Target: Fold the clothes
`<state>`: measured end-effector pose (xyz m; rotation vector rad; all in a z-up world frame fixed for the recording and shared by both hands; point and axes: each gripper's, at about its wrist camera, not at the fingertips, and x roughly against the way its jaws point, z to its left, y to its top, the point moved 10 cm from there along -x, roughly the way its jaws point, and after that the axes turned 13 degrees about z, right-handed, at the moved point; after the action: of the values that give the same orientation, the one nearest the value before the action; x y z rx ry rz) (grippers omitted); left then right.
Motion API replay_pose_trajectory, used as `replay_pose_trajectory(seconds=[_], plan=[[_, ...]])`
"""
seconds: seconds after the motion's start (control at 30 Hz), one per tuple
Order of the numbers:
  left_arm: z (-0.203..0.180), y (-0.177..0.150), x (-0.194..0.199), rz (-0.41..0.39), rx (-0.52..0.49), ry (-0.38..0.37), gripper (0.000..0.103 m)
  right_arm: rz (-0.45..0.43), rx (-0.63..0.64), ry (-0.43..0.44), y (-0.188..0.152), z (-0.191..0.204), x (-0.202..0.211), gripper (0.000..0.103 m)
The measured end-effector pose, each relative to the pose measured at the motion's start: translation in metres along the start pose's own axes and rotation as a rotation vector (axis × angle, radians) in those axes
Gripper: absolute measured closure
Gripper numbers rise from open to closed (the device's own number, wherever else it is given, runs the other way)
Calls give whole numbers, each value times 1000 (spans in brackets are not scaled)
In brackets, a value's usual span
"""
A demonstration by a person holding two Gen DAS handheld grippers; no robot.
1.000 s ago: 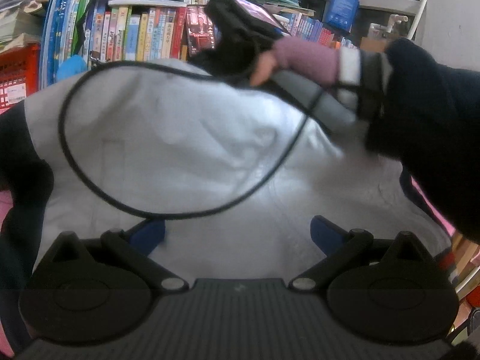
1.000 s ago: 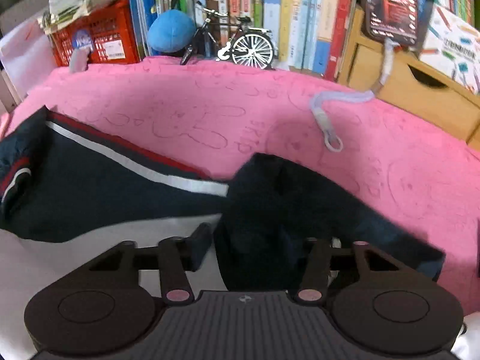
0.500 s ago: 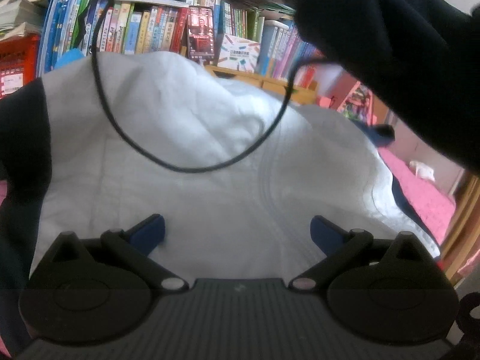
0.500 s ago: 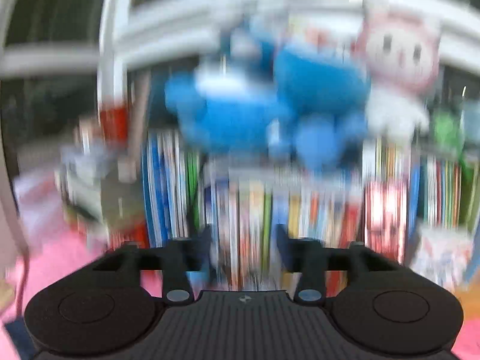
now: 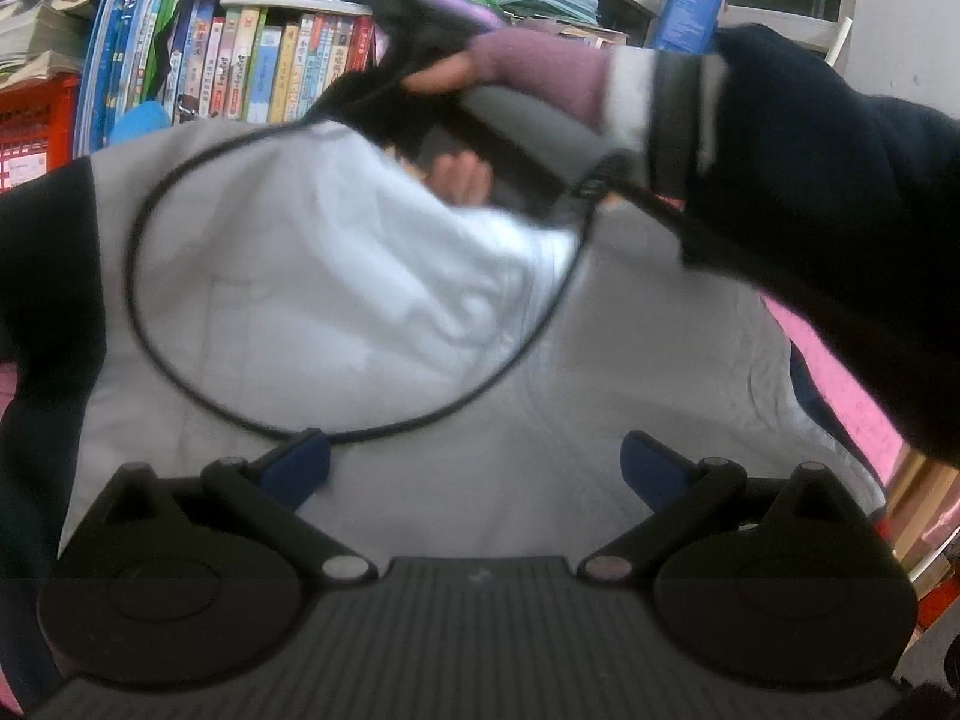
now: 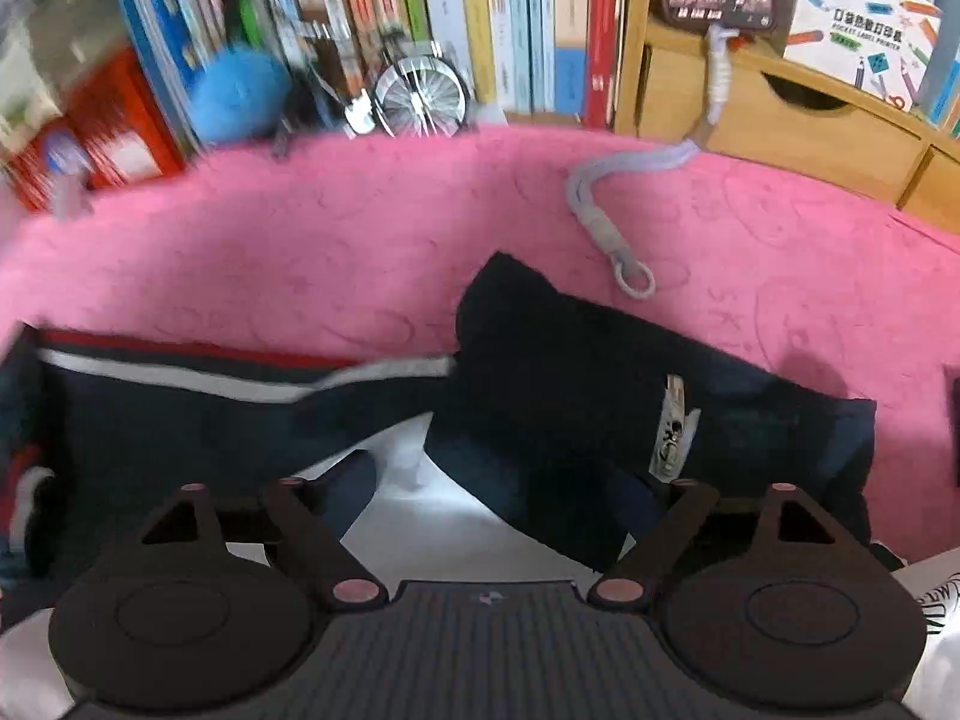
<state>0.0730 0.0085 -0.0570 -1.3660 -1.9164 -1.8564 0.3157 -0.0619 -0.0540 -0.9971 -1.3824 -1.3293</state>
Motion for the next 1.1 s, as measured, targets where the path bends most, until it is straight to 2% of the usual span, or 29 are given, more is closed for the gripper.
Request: replay_pose_trajectory(seconds=[0.03, 0.1, 0.13, 0.17, 0.27, 0.33, 0.4, 0.53, 0.6, 0.67, 0.7, 0.77, 0.83, 0.87, 0.9, 0.97, 1.1], plan=[[0, 0, 0, -1, 1, 0, 0, 4, -7, -20, 6, 0, -4, 20], [-1, 0, -1, -2, 3, -2, 0, -41, 7, -42, 6, 5, -2, 26], [-1, 0, -1, -3, 4, -3, 0, -61, 14, -48, 5, 7, 0, 39], [-1, 0, -1, -3, 4, -5, 0, -79, 3, -58, 4, 7, 4, 57], [-1, -1, -2, -6, 7, -9, 0, -116, -38, -43, 7, 3, 11, 85], [-1, -1, -2, -9, 9, -14, 0, -135, -83, 3, 12, -1, 15, 93], [-1, -4, -2, -11, 11, -19, 0, -198, -102, 7, 29, -1, 24, 95], [-1, -3, -4, -13, 18, -28, 0, -466, -82, -21, 76, 8, 85, 98], [-1, -4, -4, -14, 21, -33, 0, -702, -18, 0, 103, 24, 135, 101], [-1, -4, -5, -13, 22, -40, 0, -948, 118, 33, 121, 51, 187, 100], [-1, -5, -5, -12, 23, -44, 0, -945, 144, 46, 129, 61, 192, 99], [-1, -5, -5, -12, 25, -50, 0, -848, 149, 80, 140, 74, 183, 95], [-2, -7, -5, -14, 27, -54, 0, -783, 203, 46, 129, 73, 165, 90], [-2, -7, -5, -14, 27, -55, 0, -756, 235, 20, 122, 69, 155, 80], [-2, -7, -4, -15, 28, -56, 0, -729, 264, -5, 114, 64, 145, 76], [-3, -7, -4, -15, 29, -56, 0, -667, 302, -46, 95, 38, 125, 62], [-6, -8, -3, -14, 26, -52, 0, -459, 293, -46, 49, -48, 81, 58]])
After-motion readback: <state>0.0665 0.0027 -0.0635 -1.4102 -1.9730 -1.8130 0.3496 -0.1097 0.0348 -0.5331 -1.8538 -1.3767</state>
